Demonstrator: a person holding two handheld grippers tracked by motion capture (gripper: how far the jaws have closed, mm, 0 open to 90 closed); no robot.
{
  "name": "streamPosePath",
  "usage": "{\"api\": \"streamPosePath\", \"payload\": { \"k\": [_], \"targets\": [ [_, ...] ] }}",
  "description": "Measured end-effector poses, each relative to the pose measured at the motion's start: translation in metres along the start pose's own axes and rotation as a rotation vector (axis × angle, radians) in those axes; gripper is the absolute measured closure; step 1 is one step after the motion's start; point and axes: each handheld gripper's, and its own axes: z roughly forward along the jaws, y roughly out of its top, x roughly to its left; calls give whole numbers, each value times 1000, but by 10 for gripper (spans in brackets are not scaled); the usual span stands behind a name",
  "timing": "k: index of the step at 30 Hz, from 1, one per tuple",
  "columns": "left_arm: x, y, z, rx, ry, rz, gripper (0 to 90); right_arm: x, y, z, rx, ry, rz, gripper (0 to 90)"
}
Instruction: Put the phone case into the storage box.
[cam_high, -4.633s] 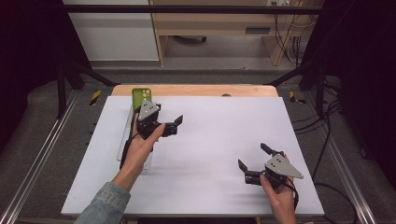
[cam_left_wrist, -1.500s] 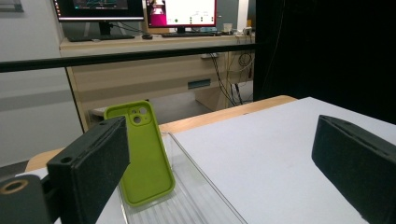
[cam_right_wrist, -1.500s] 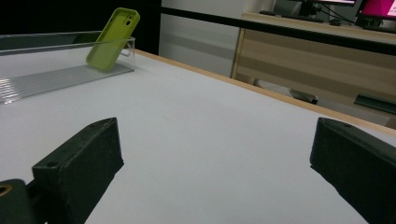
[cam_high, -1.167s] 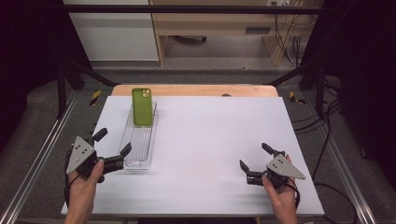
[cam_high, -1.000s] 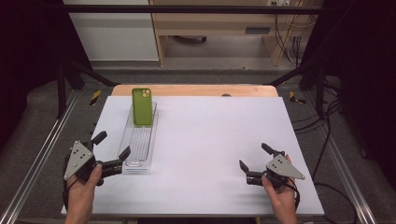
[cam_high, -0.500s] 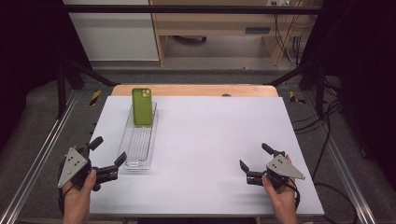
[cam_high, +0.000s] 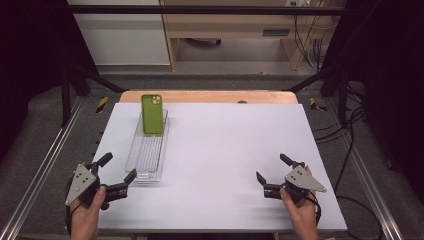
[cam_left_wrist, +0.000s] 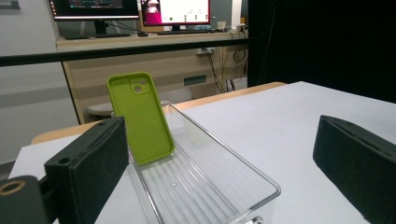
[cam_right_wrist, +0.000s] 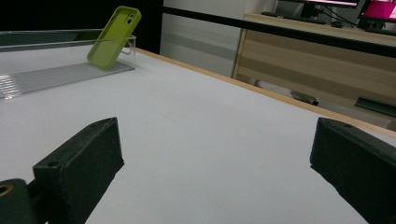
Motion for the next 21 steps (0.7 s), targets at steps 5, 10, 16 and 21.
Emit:
{"api": "streamPosePath", "payload": {
  "k": [5, 10, 16, 21],
  "targets": [
    [0, -5, -1, 9, -22, 4, 29, 0, 0, 0, 0, 1, 0, 27],
    [1, -9, -1, 11, -22, 8, 31, 0, 0, 0, 1, 2, -2, 27],
    [2, -12, -2, 12, -15, 13, 35, 1, 0, 0, 2, 3, -2, 27],
    [6, -16, -2, 15, -11, 17, 37, 1, 0, 1, 4, 7, -5, 27]
  ]
}}
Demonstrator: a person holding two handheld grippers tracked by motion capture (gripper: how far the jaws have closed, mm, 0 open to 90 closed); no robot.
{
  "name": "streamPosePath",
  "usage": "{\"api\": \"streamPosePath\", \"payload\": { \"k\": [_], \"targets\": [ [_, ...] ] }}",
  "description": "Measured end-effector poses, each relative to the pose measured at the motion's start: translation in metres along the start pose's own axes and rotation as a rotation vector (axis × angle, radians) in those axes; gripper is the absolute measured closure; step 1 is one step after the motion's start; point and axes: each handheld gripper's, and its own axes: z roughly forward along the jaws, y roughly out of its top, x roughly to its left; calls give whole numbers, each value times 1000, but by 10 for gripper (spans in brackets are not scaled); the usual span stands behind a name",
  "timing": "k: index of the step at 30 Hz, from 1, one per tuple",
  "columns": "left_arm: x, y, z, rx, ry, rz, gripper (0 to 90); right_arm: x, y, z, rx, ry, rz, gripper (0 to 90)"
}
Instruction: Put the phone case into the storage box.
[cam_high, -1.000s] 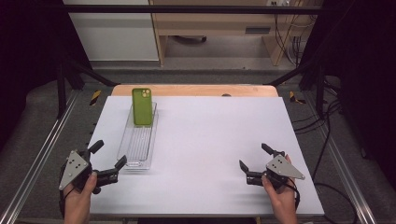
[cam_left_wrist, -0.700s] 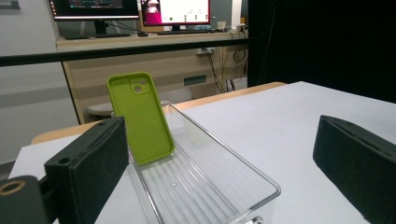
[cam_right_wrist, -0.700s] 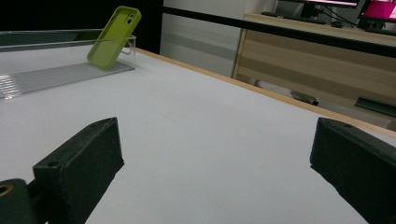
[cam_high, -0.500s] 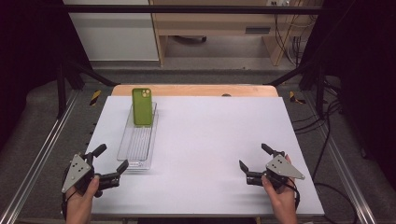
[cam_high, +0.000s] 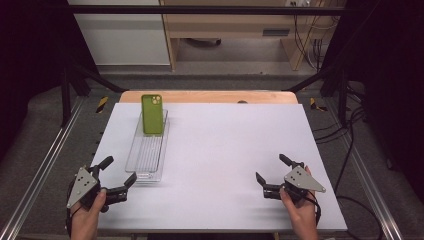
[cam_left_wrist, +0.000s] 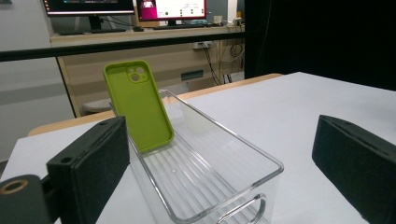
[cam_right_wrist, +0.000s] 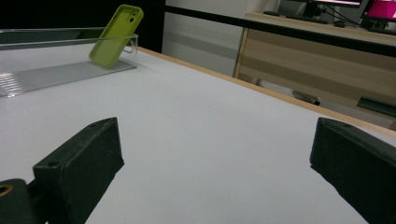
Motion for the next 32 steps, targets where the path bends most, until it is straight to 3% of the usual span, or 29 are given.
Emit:
{"api": "streamPosePath", "payload": {
  "k": [18, 25, 32],
  "targets": [
    [6, -15, -2, 2, 36, -6, 42, -1, -1, 0, 0, 5, 17, 27],
    [5, -22, -1, 6, 43, -31, 42, -2, -2, 0, 3, 10, 39, 27],
    [10, -22, 6, -15, 56, -80, 42, -4, -5, 1, 31, 6, 50, 26]
  ]
}}
